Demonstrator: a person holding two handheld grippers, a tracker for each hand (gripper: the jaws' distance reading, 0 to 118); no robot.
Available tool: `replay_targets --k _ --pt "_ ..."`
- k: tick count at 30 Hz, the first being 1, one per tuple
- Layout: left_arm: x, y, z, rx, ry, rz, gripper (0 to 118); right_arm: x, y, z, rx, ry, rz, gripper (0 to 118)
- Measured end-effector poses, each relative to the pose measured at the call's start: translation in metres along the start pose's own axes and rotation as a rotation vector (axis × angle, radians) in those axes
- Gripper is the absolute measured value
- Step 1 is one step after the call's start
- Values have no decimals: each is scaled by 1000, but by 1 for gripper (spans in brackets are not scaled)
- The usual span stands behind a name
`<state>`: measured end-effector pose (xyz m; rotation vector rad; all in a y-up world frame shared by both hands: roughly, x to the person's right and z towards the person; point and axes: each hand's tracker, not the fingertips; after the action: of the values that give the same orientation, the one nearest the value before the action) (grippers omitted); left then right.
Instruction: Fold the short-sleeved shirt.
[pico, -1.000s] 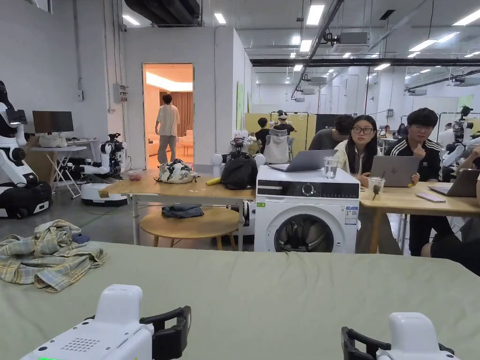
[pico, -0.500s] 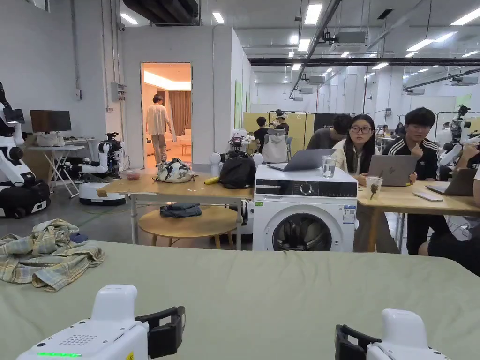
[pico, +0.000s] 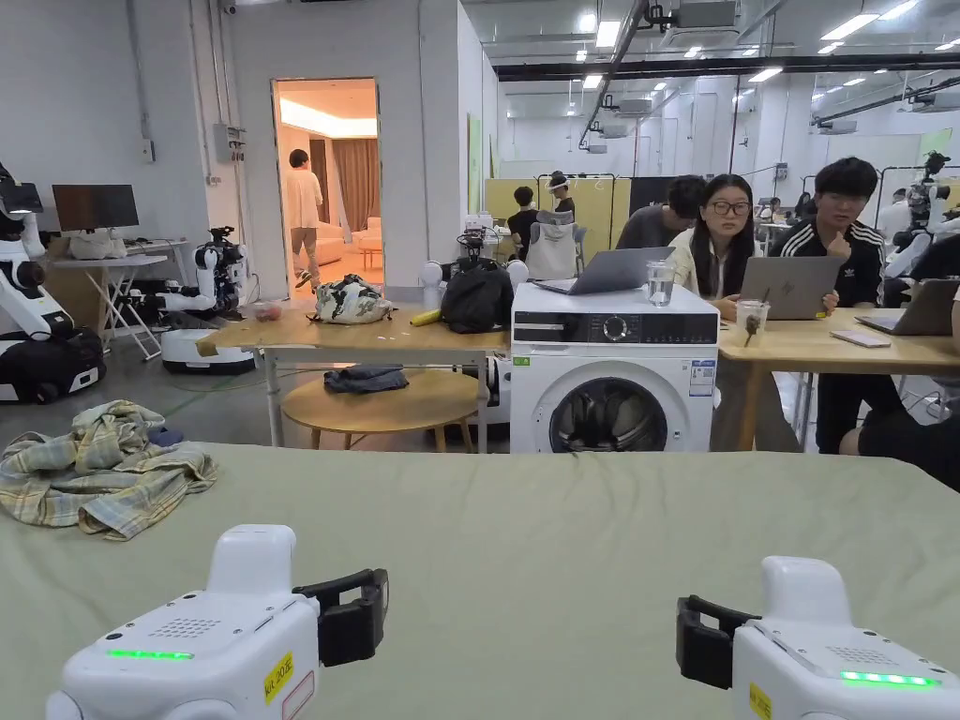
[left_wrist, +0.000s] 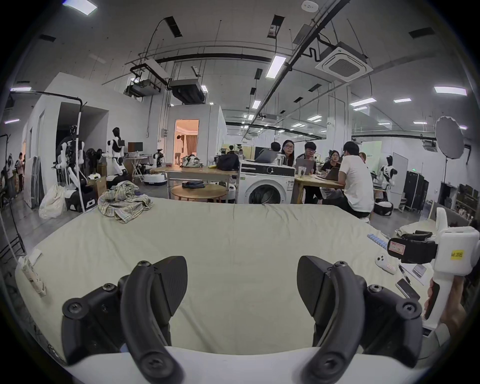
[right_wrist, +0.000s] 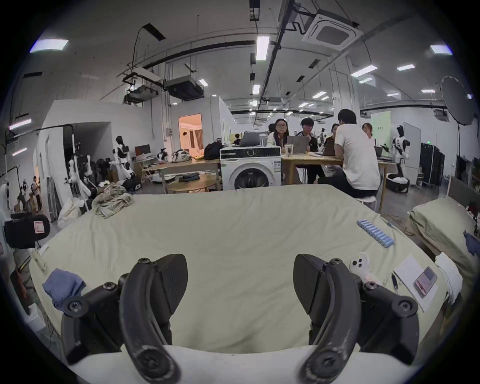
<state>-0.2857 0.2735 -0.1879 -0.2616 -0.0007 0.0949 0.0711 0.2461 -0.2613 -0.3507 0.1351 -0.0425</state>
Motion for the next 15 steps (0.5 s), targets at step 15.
replay_targets --k 15 --pt "1 2 2 10 -17 3 88 -6 -1 9 87 -29 64 79"
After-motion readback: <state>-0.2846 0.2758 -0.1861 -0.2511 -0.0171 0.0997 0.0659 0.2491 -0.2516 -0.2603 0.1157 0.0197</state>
